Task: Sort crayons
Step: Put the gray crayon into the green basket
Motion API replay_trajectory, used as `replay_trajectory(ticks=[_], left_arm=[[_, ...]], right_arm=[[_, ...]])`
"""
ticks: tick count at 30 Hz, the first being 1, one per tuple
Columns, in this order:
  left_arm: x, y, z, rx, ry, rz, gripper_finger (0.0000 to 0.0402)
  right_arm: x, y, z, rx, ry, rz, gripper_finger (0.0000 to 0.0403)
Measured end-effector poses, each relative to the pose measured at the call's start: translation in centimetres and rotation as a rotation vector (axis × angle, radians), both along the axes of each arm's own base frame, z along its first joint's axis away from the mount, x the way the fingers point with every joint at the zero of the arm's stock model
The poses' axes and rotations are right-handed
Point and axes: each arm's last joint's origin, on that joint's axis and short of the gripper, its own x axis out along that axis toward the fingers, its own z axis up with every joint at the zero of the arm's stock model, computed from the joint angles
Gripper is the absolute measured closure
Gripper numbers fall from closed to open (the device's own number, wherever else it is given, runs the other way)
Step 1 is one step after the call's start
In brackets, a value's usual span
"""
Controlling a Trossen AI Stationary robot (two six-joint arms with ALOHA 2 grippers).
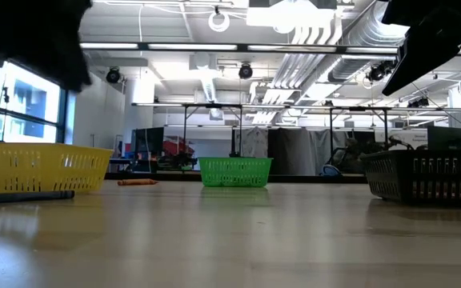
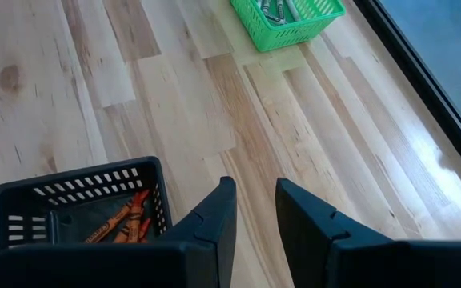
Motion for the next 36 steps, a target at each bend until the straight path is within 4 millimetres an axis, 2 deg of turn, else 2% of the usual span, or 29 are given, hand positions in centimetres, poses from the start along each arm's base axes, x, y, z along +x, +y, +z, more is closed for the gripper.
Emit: replay_trajectory(ticks=[3,7,11,15,19,23,32,36], left_arm=[[1.5,-1.0,1.4,-0.058,-0.067,-0.111,0.0336],[3.6,-1.9,2.0,-0.165,-0.195,-0.224,0.0337],[5.3,-2.8,1.2,-0.287,-0.201,-0.327,0.0337],[6.0,-3.8,-0.5,-0.468,-0.103,-0.397,0.0337],[5.6,-4.9,-2.0,-0.624,0.039,-0.394,0.0337],[4.4,-6.0,-2.7,-0.699,0.133,-0.330,0.0337],[0.8,-7.4,-3.5,-0.715,0.319,-0.088,0.0337],[-0.2,-7.5,-3.7,-0.698,0.365,-0.002,0.0333]], right_arm=[[0.0,0.0,0.0,0.000,0.000,0.000,0.0320],[0.0,0.0,0.0,0.000,0.000,0.000,0.0320],[0.0,0.0,0.0,0.000,0.000,0.000,0.0320],[0.0,0.0,0.0,0.000,0.001,0.000,0.0320],[0.0,0.0,0.0,0.000,0.001,0.000,0.0320],[0.0,0.0,0.0,-0.001,0.001,0.000,0.0320],[0.0,0.0,0.0,-0.001,0.001,0.000,0.0320],[0.0,0.0,0.0,-0.001,0.001,0.000,0.0320]])
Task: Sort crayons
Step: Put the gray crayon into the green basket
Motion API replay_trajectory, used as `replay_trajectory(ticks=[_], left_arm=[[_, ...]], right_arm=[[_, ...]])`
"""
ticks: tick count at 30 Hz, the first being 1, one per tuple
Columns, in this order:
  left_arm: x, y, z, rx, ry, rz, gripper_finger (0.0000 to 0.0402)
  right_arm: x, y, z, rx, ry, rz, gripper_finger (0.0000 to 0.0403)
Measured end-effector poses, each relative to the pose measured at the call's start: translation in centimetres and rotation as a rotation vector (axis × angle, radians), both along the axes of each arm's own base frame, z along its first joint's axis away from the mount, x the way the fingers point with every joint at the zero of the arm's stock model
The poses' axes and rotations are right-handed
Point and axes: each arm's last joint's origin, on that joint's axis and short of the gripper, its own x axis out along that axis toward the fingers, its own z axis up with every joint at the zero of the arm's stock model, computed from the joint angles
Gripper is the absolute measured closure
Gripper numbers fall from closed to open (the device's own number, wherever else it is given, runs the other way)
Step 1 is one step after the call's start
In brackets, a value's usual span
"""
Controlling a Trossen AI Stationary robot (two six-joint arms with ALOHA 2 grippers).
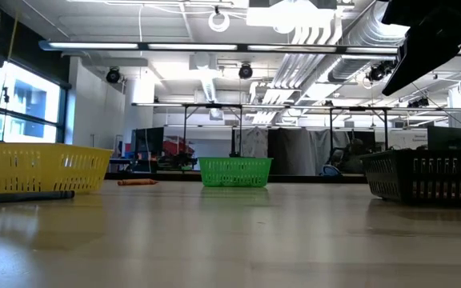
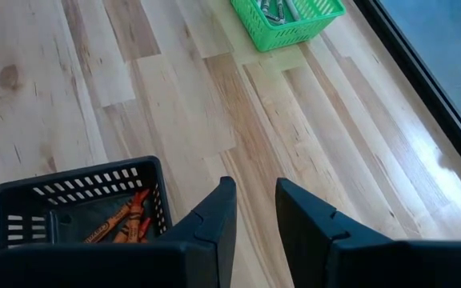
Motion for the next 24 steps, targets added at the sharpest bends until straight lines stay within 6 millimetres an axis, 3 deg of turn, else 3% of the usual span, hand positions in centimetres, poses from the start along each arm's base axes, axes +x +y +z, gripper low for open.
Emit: replay_trajectory(ticks=[24], left_arm=[[-1.3,1.0,-1.6,0.095,0.070,-0.058,0.0257]], right_arm=[[-0.1,0.0,0.0,-0.002,0.007,0.000,0.0320]])
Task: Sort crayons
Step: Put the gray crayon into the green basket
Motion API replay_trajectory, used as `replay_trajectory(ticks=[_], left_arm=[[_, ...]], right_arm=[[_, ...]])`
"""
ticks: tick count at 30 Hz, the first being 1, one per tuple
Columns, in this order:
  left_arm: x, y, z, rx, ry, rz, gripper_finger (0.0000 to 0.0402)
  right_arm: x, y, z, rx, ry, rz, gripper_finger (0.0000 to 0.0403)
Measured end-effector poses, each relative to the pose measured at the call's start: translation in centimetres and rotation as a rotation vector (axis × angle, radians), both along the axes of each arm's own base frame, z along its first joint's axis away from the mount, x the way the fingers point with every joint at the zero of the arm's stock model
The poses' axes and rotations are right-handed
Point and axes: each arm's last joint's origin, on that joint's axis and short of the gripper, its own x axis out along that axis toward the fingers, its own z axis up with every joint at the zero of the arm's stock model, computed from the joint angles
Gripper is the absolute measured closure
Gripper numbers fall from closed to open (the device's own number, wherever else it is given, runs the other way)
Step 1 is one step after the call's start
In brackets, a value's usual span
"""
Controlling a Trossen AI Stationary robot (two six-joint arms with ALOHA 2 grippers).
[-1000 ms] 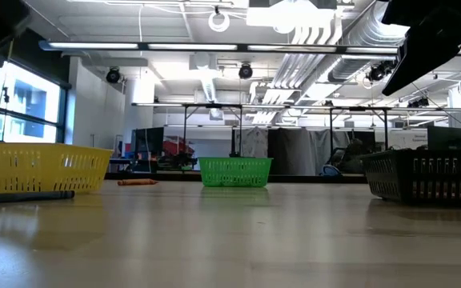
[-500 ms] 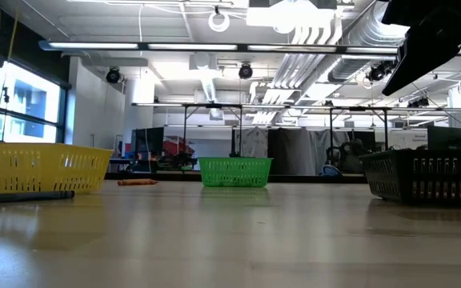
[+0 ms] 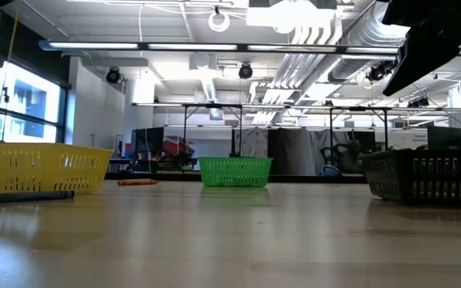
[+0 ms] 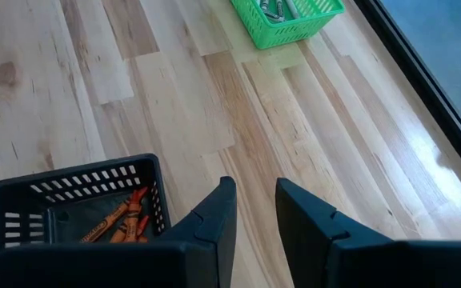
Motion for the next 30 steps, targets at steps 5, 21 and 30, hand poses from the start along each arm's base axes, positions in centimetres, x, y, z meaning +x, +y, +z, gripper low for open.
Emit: replay_trajectory(ticks=[5,21,30], left_arm=[[0.1,0.0,-0.4,0.017,0.010,0.003,0.0256],[0.7,-0.7,-4.2,0.095,0.104,-0.001,0.0258],[1.0,-0.6,-4.3,0.059,0.118,0.017,0.0374]], right_arm=[[0.0,0.0,0.0,0.000,0.000,0.000,0.0320],[0.0,0.0,0.0,0.004,-0.002,-0.006,0.0320],[0.0,0.0,0.0,0.007,-0.004,-0.008,0.0320]])
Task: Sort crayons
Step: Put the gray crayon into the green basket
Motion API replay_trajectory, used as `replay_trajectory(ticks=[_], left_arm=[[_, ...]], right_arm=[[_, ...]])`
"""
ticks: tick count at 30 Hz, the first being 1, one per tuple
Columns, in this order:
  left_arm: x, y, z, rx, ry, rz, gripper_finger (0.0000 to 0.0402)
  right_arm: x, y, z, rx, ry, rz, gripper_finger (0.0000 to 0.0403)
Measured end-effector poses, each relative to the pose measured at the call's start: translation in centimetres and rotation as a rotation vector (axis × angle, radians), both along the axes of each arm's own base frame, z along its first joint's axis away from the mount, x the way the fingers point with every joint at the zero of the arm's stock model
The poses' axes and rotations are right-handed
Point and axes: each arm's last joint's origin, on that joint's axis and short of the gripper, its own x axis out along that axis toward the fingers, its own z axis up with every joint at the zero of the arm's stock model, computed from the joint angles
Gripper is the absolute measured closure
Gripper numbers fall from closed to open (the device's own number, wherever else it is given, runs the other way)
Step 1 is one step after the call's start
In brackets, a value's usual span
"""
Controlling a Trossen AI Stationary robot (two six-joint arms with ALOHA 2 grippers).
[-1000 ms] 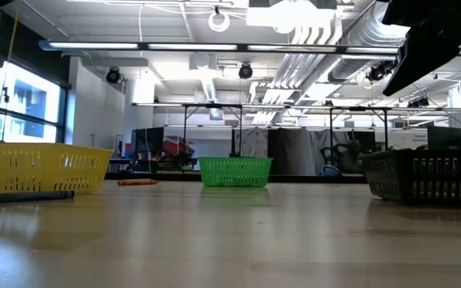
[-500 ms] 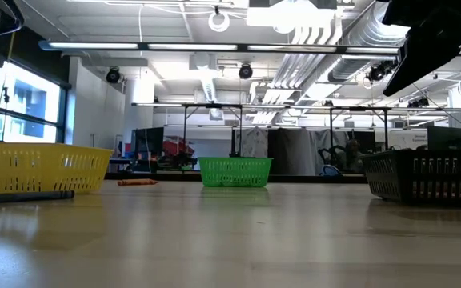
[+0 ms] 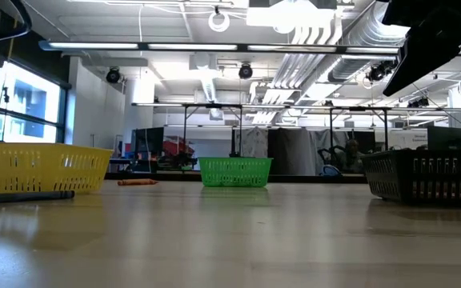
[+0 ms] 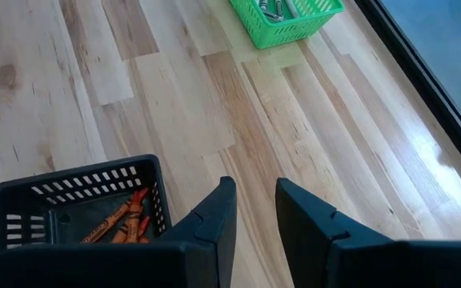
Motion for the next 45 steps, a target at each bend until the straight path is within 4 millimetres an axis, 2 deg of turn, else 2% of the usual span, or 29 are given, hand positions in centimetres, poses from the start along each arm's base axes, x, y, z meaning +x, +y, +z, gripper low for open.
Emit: replay_trajectory(ticks=[2,9,14,18,25,32,36,45], left_arm=[[0.2,0.1,0.0,-0.011,-0.005,-0.001,0.0393],[0.7,0.1,0.2,-0.040,-0.016,-0.030,0.0398],[1.3,0.3,1.1,-0.062,-0.053,-0.055,0.0400],[2.1,0.4,2.4,-0.085,-0.162,-0.057,0.0401],[3.9,1.0,2.7,-0.042,-0.337,-0.090,0.0401],[6.9,2.9,3.6,0.088,-0.575,-0.160,0.0401],[8.7,4.3,4.2,0.188,-0.690,-0.274,0.0401],[12.7,8.5,5.9,0.478,-0.896,-0.488,0.0401]], right_arm=[[0.0,0.0,0.0,0.000,0.000,0.000,0.0320],[0.0,0.0,0.0,-0.003,0.002,0.003,0.0320],[0.0,0.0,0.0,-0.005,0.004,0.006,0.0320],[0.0,0.0,0.0,-0.005,0.003,0.006,0.0320],[0.0,0.0,0.0,-0.004,0.003,0.006,0.0320],[0.0,0.0,0.0,-0.004,0.002,0.005,0.0320],[0.0,0.0,0.0,-0.004,0.002,0.005,0.0320],[0.0,0.0,0.0,0.006,-0.007,-0.012,0.0320]])
